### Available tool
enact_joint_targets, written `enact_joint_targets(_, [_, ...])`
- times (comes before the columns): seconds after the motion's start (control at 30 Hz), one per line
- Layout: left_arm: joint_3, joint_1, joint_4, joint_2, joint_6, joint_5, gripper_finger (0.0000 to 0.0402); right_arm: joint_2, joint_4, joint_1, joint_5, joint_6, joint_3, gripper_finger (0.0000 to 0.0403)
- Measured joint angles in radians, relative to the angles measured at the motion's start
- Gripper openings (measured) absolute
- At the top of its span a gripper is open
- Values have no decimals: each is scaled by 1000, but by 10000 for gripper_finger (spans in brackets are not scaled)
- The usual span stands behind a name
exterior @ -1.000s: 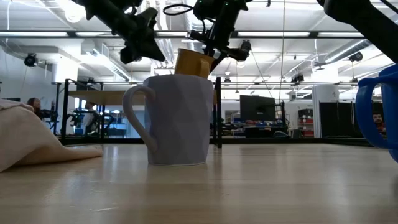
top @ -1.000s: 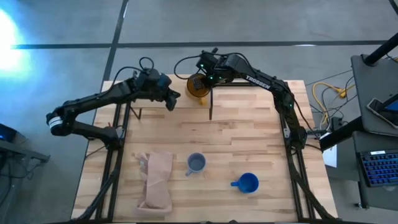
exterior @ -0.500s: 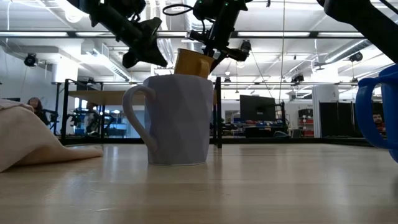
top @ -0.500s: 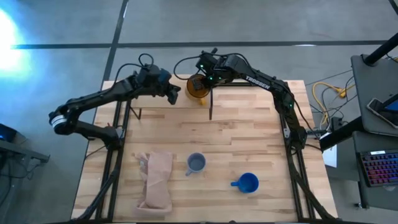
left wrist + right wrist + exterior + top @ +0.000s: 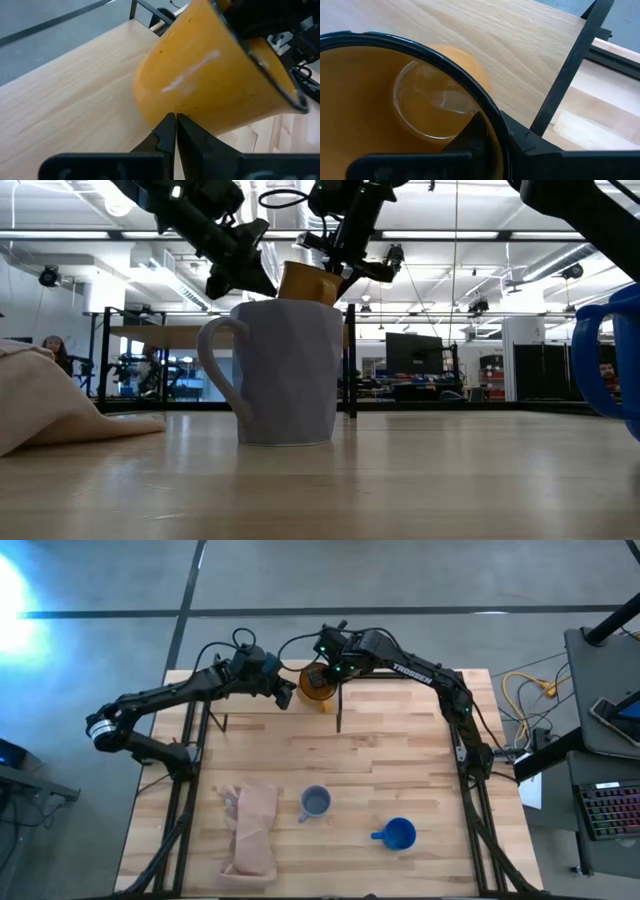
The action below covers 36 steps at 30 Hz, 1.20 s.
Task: Stack small to large cups/mugs on shelf
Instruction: Put the yellow mug on the shelf
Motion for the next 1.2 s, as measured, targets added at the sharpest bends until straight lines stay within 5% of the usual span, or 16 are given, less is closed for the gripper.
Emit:
enact_joint_targets(0.73, [-18,3,5,-20,-3,-10,0,-2,51,-2,2,-23,11,85])
enact_joint_targets(1.2, [-20,6,17,-19,-3,-18,0,-19,66,-2,8,-64,55,79])
